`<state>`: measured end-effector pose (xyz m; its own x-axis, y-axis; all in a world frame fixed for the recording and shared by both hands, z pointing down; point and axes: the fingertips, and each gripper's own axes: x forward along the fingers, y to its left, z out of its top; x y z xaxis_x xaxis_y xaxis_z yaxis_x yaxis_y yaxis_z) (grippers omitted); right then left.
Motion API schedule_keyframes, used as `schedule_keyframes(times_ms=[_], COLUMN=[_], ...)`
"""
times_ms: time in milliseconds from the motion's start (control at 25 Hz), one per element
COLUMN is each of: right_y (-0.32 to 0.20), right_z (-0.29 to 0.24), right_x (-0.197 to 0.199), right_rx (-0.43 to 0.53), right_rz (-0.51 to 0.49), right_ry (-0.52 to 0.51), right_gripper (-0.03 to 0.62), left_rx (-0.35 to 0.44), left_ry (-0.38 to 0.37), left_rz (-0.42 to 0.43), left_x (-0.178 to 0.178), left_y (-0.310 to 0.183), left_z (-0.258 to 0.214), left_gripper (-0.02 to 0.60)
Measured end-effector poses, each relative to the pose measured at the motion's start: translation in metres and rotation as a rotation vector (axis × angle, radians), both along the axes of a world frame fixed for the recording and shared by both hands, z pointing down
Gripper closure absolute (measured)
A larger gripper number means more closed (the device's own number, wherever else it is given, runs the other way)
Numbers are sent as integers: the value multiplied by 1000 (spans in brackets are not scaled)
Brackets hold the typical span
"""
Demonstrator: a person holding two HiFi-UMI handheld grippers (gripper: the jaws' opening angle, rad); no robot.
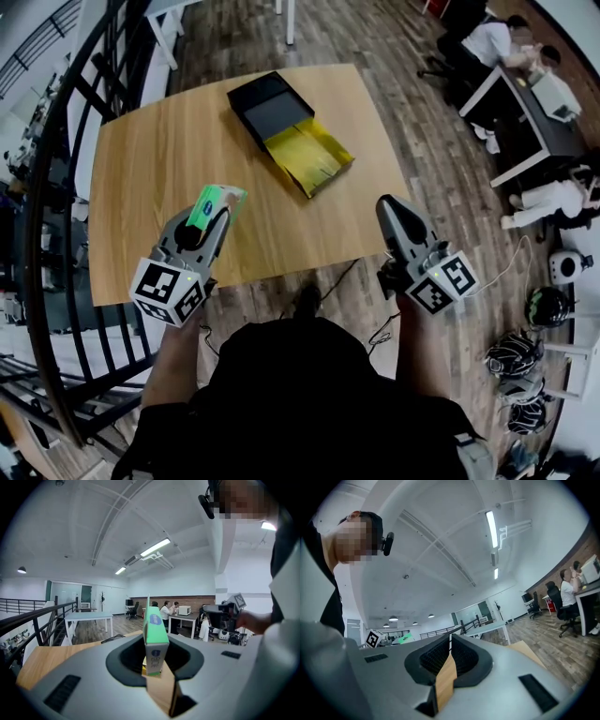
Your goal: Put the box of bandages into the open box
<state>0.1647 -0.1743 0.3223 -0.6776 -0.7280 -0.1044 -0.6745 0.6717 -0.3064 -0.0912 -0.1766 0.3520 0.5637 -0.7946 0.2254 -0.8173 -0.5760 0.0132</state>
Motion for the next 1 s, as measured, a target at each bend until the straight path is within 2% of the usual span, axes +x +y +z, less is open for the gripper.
schedule_keyframes(times_ms=[320,640,1000], right_y=[-37,-67,-100], right_z=[0,-1,-9], right_x=[12,-23,-57], right_rx=[-1,-19,-30], right_rz=[-46,-84,-51], right_ry=[-23,15,52], right_gripper=[554,554,556], left_rx=[13,23,23], left_ry=[-14,31,82], left_rz=[-29,-42,4], left_x=[19,-3,-30], left_y=[-23,-56,-100], left_z=[-7,-3,0], left_gripper=[485,485,485])
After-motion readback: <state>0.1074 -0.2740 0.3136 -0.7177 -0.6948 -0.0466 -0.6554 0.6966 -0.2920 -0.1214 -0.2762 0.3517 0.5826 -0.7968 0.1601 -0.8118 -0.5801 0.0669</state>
